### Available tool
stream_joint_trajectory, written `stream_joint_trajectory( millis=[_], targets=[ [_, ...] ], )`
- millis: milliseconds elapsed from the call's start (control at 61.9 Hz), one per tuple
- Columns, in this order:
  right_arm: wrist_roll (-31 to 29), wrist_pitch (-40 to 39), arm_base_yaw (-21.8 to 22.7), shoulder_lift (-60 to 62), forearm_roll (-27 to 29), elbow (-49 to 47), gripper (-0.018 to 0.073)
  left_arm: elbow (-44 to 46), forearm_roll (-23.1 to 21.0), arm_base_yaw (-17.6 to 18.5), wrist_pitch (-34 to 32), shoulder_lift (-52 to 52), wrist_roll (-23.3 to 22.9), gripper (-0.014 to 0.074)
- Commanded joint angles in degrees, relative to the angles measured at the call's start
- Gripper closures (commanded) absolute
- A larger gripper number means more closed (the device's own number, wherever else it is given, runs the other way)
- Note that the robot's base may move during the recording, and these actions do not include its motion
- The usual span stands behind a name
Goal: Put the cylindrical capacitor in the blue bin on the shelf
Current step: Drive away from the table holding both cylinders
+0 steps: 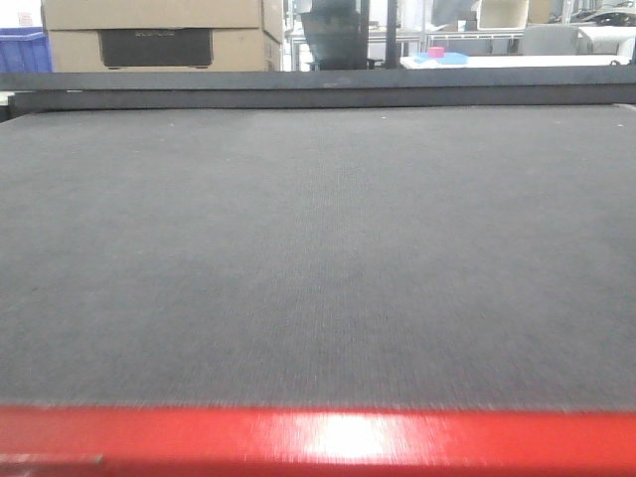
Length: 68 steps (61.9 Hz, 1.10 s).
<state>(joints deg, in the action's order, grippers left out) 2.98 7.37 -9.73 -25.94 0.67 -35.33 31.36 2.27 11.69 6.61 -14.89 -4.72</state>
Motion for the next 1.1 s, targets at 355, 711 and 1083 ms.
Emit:
stream_joint_trajectory(
  millis=[355,711,1083],
  targets=[
    [0.0,-1.9,-0.1,0.4,-0.7,0.1,0.0724,0.0,0.1,-0.1,-1.6,0.6,-0.3,0.0707],
    [0.0,-1.9,-0.1,0.4,-0.7,0.1,0.0724,0.0,0.1,-0.1,-1.6,0.6,-0.3,0.0707],
    [0.0,-1.9,-0.1,0.4,-0.7,0.1,0.0724,0.0,0.1,-0.1,-1.6,0.6,-0.3,0.0707]
  ],
)
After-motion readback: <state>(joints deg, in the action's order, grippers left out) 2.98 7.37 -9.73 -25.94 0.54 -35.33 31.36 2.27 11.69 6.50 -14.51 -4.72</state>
